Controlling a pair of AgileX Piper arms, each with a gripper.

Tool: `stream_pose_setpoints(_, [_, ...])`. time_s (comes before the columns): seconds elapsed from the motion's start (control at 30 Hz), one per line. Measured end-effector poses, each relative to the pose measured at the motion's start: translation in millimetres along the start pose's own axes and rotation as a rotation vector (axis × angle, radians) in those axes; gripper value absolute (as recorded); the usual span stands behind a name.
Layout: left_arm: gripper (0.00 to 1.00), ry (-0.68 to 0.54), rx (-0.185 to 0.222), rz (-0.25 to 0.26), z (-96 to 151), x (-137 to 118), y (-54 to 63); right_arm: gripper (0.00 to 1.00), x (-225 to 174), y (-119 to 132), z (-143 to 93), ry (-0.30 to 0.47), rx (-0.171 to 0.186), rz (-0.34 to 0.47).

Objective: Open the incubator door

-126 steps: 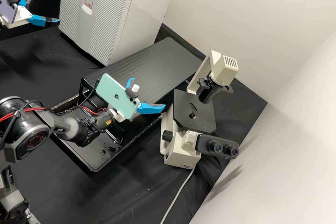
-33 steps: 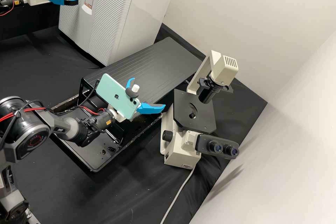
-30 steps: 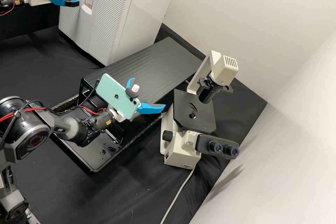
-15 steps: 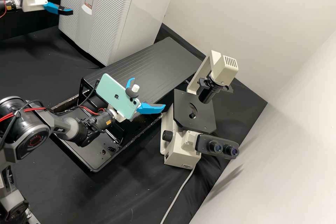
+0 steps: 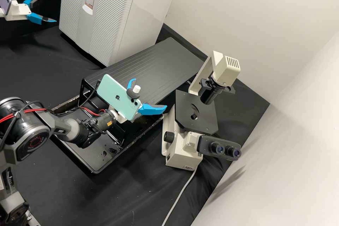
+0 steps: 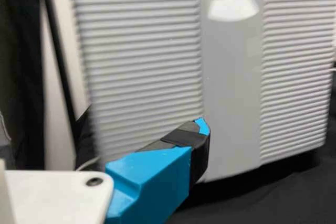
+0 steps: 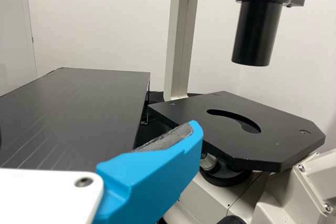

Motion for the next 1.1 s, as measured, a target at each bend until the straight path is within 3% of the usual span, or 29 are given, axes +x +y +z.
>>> stream_pose_setpoints(0.17, [1.00, 0.098, -0.032, 0.028, -19.2, -15.8, 0.7, 1.00, 0.0, 0.0, 0.0, 0.000, 0.000, 0.000])
stream_pose_setpoints(0.4, [1.00, 0.216, -0.064, 0.093, -43.8, -32.2, 12.2, 1.00, 0.0, 0.0, 0.0, 0.000, 0.000, 0.000])
stream_pose_setpoints(0.53, [1.00, 0.241, -0.073, 0.158, -51.3, -28.5, 35.9, 1.00, 0.0, 0.0, 0.0, 0.000, 0.000, 0.000])
stream_pose_setpoints(0.83, [1.00, 0.201, 0.015, 0.293, -46.5, -23.4, 100.8, 1.00, 0.0, 0.0, 0.0, 0.000, 0.000, 0.000])
stream_pose_setpoints(1.0, [1.00, 0.195, 0.059, 0.314, -39.8, -18.4, 123.4, 1.00, 0.0, 0.0, 0.0, 0.000, 0.000, 0.000])
stream_pose_setpoints(1.1, [1.00, 0.181, 0.069, 0.329, -35.2, -15.9, 130.9, 1.00, 0.0, 0.0, 0.0, 0.000, 0.000, 0.000])
